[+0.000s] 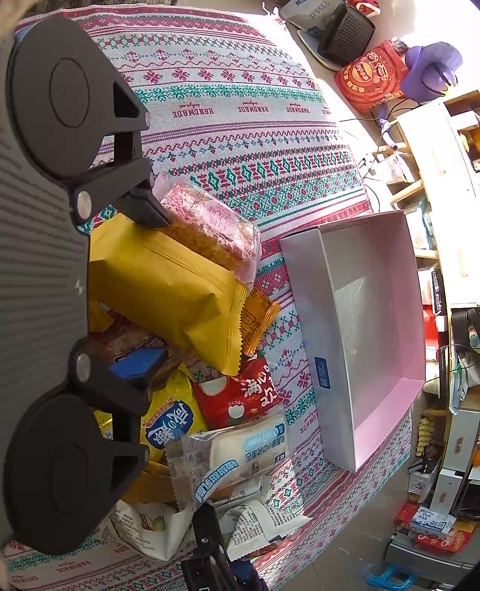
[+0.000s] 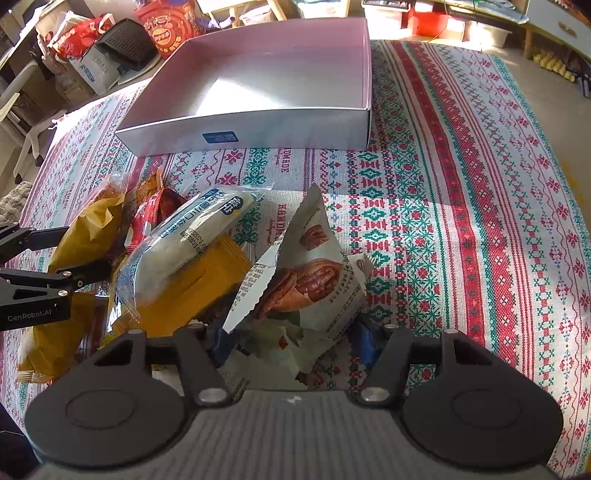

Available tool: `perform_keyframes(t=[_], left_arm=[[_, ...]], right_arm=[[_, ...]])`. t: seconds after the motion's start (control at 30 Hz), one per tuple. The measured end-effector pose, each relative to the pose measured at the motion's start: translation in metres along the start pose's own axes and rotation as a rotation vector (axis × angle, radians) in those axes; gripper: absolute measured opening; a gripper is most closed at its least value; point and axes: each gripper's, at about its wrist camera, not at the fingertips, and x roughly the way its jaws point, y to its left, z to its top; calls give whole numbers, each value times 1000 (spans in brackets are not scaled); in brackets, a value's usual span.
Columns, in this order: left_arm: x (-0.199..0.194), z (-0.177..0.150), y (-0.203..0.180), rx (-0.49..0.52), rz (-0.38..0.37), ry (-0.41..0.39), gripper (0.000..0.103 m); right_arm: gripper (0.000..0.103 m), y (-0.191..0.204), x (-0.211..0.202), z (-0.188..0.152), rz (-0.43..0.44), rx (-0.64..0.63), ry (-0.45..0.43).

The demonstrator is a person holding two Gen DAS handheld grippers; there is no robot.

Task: Organize snacks
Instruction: 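Grasp the plain yellow bag with the left gripper while the right grasps a white packet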

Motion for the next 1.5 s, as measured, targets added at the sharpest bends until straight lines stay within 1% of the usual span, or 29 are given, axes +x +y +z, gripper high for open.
perform_keyframes(t=[0.1,0.17,0.23,0.3,0.4,0.47,0.53,0.63,0.73,0.83,0.97,1.03,1.1,1.13,1.2,1.27,1.33,1.37,1.5], left_arm=[[-1,-1,-3,-10,10,-10,70],[-3,-1,-7,2,23,-16,64],[-4,-1,-8,0,20,-18,59],[-4,-1,-9,-2,24,-19,57],[-4,-1,-10,-3,32,-23,53],[-5,-2,-11,2,42,-24,50],[-7,-2,-13,10,57,-29,48],[-9,-4,-15,18,70,-37,46],[-14,-3,-16,14,59,-48,44],[-20,-2,-17,11,49,-66,43],[-27,-1,-18,9,44,-85,43],[-29,-1,-20,10,43,-91,43],[-30,-1,-22,14,46,-96,43],[-30,-2,-23,16,46,-98,43],[-31,-3,-24,16,44,-102,43],[-32,-3,-25,14,41,-105,43],[-33,-4,-25,15,40,-106,43],[-33,-4,-25,14,40,-107,43],[-33,-4,-25,8,41,-108,43]], right_arm=[[55,-3,-1,-2,7,7,-12],[53,-3,-2,-3,10,10,-18],[50,-4,-3,-4,12,11,-22],[48,-3,-4,-5,7,10,-28],[41,0,-5,-5,-6,-2,-40],[33,2,-6,-4,-27,-9,-47],[29,1,-7,-4,-37,-10,-53],[26,-1,-7,-3,-45,-3,-57],[25,0,-7,-4,-61,-9,-66],[15,2,-11,-3,-67,-15,-82],[12,3,-16,-1,-78,-25,-99],[12,3,-16,0,-77,-28,-97],[19,4,-14,0,-82,-28,-98],[25,4,-13,0,-91,-34,-102],[30,6,-12,0,-110,-46,-115],[42,7,-11,1,-116,-57,-123],[49,9,-9,2,-133,-71,-131],[51,10,-8,3,-147,-81,-135],[51,11,-2,7,-179,-98,-139]])
